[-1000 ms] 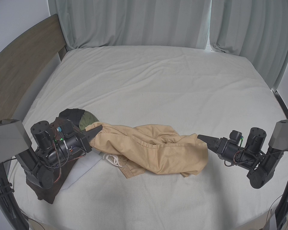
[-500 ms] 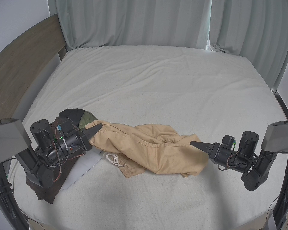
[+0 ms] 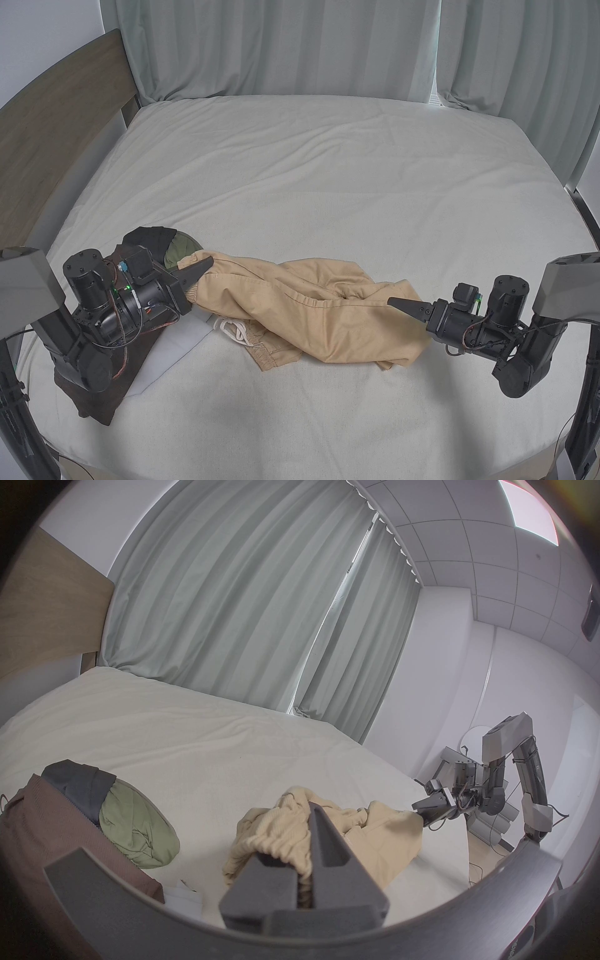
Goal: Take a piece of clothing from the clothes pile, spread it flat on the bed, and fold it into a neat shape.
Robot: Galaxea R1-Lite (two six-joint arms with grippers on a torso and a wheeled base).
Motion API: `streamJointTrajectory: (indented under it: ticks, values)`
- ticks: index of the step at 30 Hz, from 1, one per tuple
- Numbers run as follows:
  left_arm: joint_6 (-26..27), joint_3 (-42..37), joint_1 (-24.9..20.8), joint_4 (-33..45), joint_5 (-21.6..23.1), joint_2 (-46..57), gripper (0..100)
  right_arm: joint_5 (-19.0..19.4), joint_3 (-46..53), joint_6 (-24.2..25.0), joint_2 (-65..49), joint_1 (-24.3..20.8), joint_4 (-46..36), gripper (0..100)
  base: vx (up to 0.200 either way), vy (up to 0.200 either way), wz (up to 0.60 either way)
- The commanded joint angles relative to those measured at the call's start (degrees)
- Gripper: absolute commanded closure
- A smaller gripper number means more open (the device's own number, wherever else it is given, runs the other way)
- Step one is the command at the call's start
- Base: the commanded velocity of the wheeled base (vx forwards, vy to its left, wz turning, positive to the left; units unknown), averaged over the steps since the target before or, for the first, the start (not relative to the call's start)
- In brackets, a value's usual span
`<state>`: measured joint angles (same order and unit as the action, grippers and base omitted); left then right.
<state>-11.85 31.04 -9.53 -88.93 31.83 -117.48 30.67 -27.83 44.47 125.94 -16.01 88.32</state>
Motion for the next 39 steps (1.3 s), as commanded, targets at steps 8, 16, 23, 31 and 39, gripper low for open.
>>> streamJointTrajectory:
  ticks: [8,16,23,31,39]
  values:
    - [0.0,0.1,0.0,0.0,0.1,-0.3,100,0.0,-0.3,-0.1,-0.2,0.4,0.0,100,0.0,0.0,0.0]
    - [-0.5,1.5,-0.6,0.0,0.2,0.3,100,-0.1,0.3,-0.2,-4.2,0.3,-0.1,100,0.0,0.0,0.0]
    - [-1.4,3.9,-1.5,0.0,0.1,2.5,100,0.0,1.8,-0.4,-11.2,0.2,-0.2,100,0.0,0.0,0.0]
    - [-7.5,5.5,-2.3,0.0,-0.1,7.4,100,0.2,2.5,-0.5,-17.0,0.4,-0.2,100,0.0,0.0,0.0]
    - [-9.4,6.8,-2.3,0.0,-0.2,9.9,100,0.4,2.7,-0.5,-21.1,0.4,-0.2,100,0.0,0.0,0.0]
